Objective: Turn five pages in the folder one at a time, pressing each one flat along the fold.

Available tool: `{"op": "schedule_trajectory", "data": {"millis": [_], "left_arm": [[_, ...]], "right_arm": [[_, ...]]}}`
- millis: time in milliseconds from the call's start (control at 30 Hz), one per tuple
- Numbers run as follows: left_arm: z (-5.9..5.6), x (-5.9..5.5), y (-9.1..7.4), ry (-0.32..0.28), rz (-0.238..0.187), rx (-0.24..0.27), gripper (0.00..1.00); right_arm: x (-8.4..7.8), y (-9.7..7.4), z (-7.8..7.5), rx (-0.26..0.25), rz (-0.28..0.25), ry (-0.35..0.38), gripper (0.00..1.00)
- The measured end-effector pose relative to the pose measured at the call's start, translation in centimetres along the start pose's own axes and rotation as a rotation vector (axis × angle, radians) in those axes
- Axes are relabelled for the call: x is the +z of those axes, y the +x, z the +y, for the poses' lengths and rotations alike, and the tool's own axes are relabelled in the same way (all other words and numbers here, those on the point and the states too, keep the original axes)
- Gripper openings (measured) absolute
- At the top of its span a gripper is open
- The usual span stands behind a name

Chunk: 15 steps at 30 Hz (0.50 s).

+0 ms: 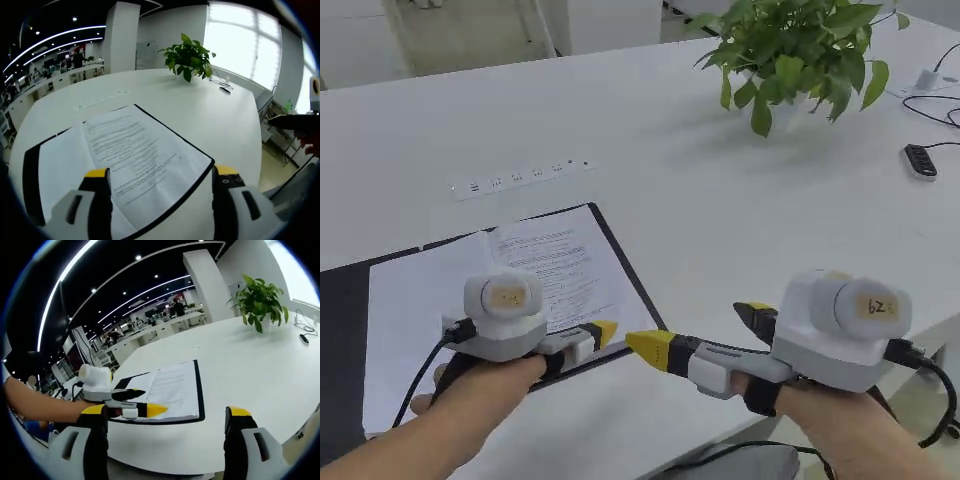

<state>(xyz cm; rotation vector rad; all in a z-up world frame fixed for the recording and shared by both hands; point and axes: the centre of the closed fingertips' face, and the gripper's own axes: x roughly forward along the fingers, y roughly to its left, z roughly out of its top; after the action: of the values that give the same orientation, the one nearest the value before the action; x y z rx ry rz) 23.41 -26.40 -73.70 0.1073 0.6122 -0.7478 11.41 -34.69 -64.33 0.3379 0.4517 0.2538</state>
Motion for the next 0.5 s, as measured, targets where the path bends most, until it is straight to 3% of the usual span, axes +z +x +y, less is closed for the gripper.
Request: {"op": "schedule_trajectory", "data": {"millis": [167,367,500], "left_arm": [[-0.8,0.0,2.2,0.028,-0.012,-0.006,0.82],[-0.7,0.2,4.0,0.045,-0.034,0.030,0.78],[-0.6,-0.9,4.7,0.045,-0.007,0.049,0.74]], "right_arm": [[0.0,-0.2,0.3,0.002,-0.021,0.013,0.97],[0.1,-0.3,0.2,-0.003,-0.039,0.025,0.96],[0.0,-0.4,-0.2,-0.010,-0.045,0.044,0.96]]}}
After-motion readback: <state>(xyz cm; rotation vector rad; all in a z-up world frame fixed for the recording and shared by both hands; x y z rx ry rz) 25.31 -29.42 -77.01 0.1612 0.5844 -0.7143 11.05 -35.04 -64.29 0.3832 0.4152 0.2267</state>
